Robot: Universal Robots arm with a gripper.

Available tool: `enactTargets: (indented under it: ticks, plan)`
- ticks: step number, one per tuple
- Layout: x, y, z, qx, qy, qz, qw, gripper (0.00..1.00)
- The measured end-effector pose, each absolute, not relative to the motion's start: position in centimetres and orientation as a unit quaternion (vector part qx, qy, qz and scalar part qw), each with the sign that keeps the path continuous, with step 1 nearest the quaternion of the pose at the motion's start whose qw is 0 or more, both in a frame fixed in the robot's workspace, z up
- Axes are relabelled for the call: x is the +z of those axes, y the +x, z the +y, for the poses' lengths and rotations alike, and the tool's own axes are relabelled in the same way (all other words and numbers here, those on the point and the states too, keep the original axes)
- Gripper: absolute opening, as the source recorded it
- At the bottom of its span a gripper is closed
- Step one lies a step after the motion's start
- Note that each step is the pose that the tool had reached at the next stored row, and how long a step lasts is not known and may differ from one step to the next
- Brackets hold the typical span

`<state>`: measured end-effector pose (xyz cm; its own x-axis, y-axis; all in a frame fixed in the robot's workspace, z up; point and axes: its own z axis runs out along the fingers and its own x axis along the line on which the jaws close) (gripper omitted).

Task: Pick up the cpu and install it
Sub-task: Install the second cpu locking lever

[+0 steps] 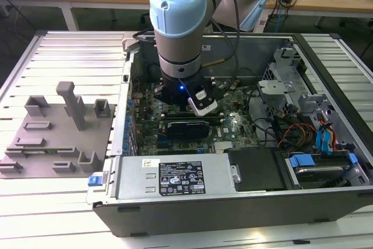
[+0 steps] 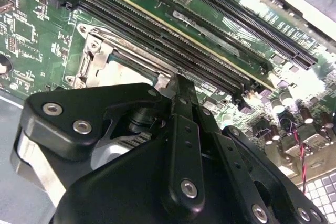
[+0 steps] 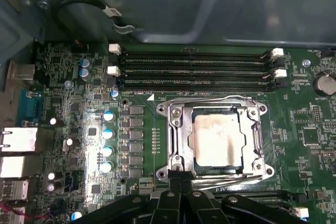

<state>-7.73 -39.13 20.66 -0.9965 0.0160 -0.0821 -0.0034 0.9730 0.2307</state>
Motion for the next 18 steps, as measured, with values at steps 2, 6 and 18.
enactTargets:
  ticks: [2,6,18]
  plan:
    - [20.6,-7.7,-39.3,0.117,0.003,0.992,0.041,0.11]
    - [20.6,-7.6,-40.0,0.117,0.003,0.992,0.039,0.11]
    - [19.8,-7.7,-40.3,0.147,0.005,0.988,0.039,0.11]
